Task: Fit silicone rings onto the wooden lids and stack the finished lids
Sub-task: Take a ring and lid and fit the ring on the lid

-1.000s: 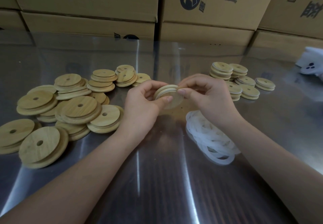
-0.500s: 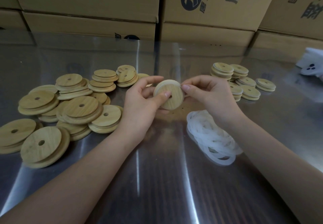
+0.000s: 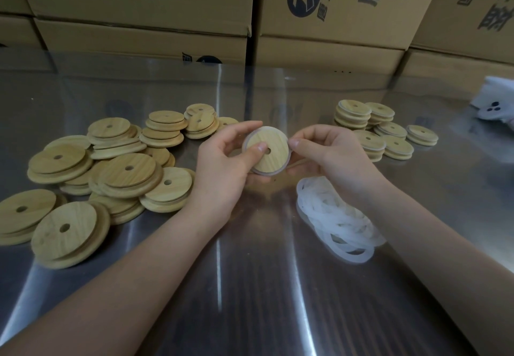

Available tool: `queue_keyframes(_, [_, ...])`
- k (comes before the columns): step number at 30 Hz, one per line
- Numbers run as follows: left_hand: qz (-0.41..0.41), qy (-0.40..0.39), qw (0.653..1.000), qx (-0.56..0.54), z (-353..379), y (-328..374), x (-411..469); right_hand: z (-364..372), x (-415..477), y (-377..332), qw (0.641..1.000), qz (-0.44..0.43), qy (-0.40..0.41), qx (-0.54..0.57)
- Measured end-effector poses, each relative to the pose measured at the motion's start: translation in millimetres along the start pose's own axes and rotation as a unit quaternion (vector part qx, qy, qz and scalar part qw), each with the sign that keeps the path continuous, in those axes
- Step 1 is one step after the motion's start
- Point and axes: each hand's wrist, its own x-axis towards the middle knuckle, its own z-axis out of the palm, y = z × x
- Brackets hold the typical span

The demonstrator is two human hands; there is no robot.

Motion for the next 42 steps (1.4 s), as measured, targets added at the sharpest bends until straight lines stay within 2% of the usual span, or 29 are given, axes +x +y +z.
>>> queue_keyframes(7, [0.002,-0.01,1.0,0.027,1,-2,-1,1,0,0,0.998,0.044,-0.02,0.038])
queue_keyframes(11, [-0.021,-0.024,0.999,0.036,3,-1,-2,-3,2,-1,0.997,0.044,0.0,0.067])
queue_keyframes(20, [-0.038,-0.032,0.997,0.058,3,3,-4,-31,12,-9,0.983,0.042,0.134,0.12])
queue_keyframes(26, [-0.051,-0.04,0.993,0.097,5,2,-4,-66,19,-8,0.948,0.088,0.291,0.095])
queue_keyframes(28, [-0.054,-0.044,0.991,0.112,5,3,-4,-76,20,-6,0.94,0.084,0.32,0.086])
queue_keyframes(38, [-0.07,-0.065,0.985,0.146,6,6,-7,-104,22,-2,0.912,0.138,0.385,0.042])
queue_keyframes(42, [-0.069,-0.065,0.983,0.154,6,7,-7,-107,22,1,0.908,0.161,0.385,0.031])
